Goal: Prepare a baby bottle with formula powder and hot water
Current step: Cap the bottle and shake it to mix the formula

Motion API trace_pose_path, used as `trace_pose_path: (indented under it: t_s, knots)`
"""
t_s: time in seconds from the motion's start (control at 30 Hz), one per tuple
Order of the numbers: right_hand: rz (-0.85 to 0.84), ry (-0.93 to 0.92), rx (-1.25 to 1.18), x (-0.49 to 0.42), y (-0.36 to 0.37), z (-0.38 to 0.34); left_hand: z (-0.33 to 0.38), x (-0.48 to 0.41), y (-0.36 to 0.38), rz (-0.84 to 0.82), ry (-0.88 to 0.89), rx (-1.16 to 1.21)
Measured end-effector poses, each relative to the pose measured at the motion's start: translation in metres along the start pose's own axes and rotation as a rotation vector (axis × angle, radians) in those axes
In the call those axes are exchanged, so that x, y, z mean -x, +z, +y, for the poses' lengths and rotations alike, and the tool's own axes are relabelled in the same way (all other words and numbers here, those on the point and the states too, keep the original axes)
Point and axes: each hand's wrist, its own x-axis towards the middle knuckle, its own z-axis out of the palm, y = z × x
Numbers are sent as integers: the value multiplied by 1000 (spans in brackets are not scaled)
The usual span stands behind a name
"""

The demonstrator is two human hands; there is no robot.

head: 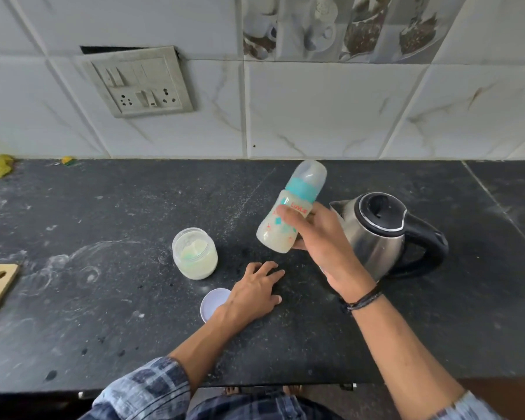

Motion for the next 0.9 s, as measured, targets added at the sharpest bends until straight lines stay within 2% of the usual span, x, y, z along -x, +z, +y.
trace_pose_path:
  t_s: [0.13, 0.23, 0.37, 0.5, 0.63, 0.8, 0.9]
  knots:
    - [116, -18, -218, -2, -3, -4, 3, -1, -1, 8, 3, 1]
    - [11, 40, -66, -2, -3, -1, 2, 0, 0, -3, -5, 1]
    - [114, 11, -264, -3, -5, 2, 1, -2, 0, 8, 5, -10]
    - [13, 63, -77, -3, -9, 0, 1, 0, 0, -9, -3, -3]
    - [103, -41, -322, -4, -10, -5, 0, -1, 1, 10, 2, -13]
    - [-68, 0, 5, -1, -7, -9, -2, -2, 1, -4, -1, -7]
    - [60, -54, -260, -2, -5, -6, -2, -3, 0, -3, 14, -9]
